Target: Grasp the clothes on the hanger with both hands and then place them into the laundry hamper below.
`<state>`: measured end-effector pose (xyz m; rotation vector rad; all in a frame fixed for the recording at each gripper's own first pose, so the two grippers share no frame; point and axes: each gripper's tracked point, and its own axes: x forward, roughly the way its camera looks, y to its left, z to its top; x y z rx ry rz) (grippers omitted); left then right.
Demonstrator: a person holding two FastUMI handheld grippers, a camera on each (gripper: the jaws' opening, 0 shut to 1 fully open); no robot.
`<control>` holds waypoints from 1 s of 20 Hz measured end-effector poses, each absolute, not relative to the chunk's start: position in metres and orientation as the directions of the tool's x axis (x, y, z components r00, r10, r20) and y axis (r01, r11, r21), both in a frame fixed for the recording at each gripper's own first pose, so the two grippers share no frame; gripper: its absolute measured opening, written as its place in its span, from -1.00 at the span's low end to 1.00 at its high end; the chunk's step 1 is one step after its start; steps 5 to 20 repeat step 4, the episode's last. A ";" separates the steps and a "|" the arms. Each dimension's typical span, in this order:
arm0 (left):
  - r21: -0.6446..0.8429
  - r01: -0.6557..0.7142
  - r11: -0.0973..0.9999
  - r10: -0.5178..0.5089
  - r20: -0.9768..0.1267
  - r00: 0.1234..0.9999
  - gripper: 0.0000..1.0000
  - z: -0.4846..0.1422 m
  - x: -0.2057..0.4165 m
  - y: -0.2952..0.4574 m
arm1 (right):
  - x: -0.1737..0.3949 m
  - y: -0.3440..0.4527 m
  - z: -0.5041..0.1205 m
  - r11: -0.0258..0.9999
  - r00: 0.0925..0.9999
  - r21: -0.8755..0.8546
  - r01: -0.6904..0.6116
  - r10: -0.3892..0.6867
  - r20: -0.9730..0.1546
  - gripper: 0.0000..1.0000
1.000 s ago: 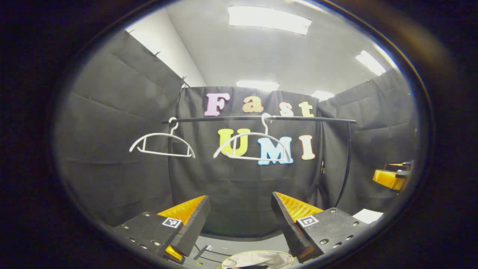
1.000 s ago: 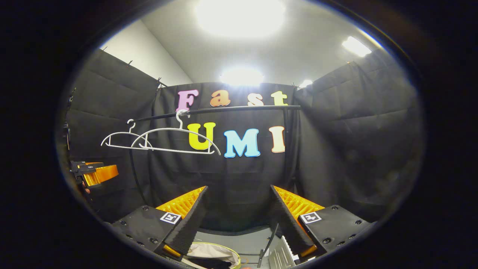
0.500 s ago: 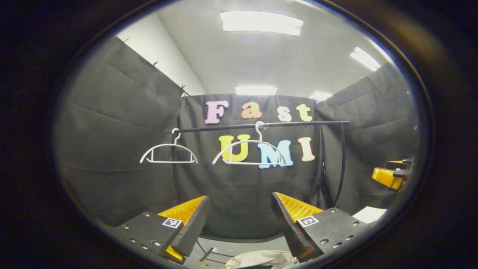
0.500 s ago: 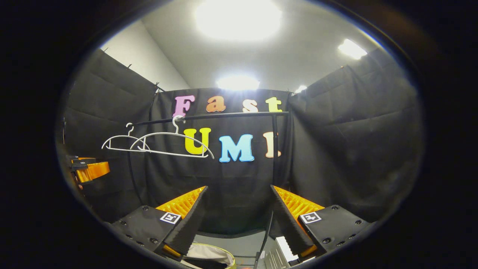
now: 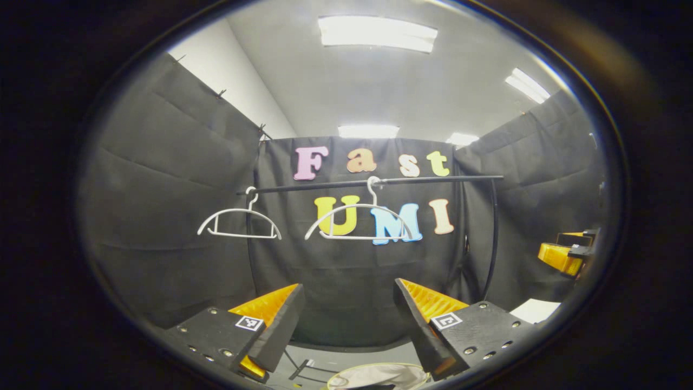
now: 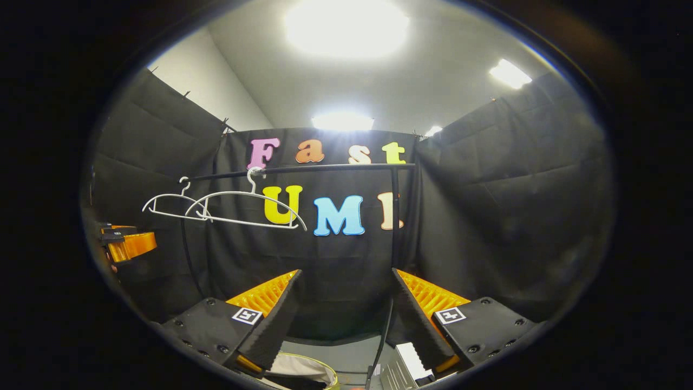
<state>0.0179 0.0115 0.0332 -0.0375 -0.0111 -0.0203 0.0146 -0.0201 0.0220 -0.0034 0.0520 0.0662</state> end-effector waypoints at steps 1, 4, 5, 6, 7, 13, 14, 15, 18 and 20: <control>-0.039 0.022 0.999 -0.022 0.011 1.000 0.94 0.033 0.017 0.010 | 0.016 -0.020 0.022 0.998 0.997 0.001 -0.063 0.063 -0.050 0.99; -0.040 0.028 0.999 -0.028 0.013 1.000 0.94 0.034 0.019 0.008 | 0.018 -0.021 0.019 0.998 0.997 0.000 -0.058 0.058 -0.054 0.99; -0.040 0.028 0.999 -0.028 0.013 1.000 0.94 0.034 0.019 0.008 | 0.018 -0.021 0.019 0.998 0.997 0.000 -0.058 0.058 -0.054 0.99; -0.040 0.028 0.999 -0.028 0.013 1.000 0.94 0.034 0.019 0.008 | 0.018 -0.021 0.019 0.998 0.997 0.000 -0.058 0.058 -0.054 0.99; -0.040 0.028 0.999 -0.028 0.013 1.000 0.94 0.034 0.019 0.008 | 0.018 -0.021 0.019 0.998 0.997 0.000 -0.058 0.058 -0.054 0.99; -0.040 0.028 0.999 -0.028 0.013 1.000 0.94 0.034 0.019 0.008 | 0.018 -0.021 0.019 0.998 0.997 0.000 -0.058 0.058 -0.054 0.99; -0.040 0.028 0.999 -0.028 0.013 1.000 0.94 0.034 0.019 0.008 | 0.018 -0.021 0.019 0.998 0.997 0.000 -0.058 0.058 -0.054 0.99; -0.040 0.028 0.999 -0.028 0.013 1.000 0.94 0.034 0.019 0.008 | 0.018 -0.021 0.019 0.998 0.997 0.000 -0.058 0.058 -0.054 0.99; -0.040 0.028 0.999 -0.028 0.013 1.000 0.94 0.034 0.019 0.008 | 0.018 -0.021 0.019 0.998 0.997 0.000 -0.058 0.058 -0.054 0.99; -0.040 0.028 0.999 -0.028 0.013 1.000 0.94 0.034 0.019 0.008 | 0.018 -0.021 0.019 0.998 0.997 0.000 -0.058 0.058 -0.054 0.99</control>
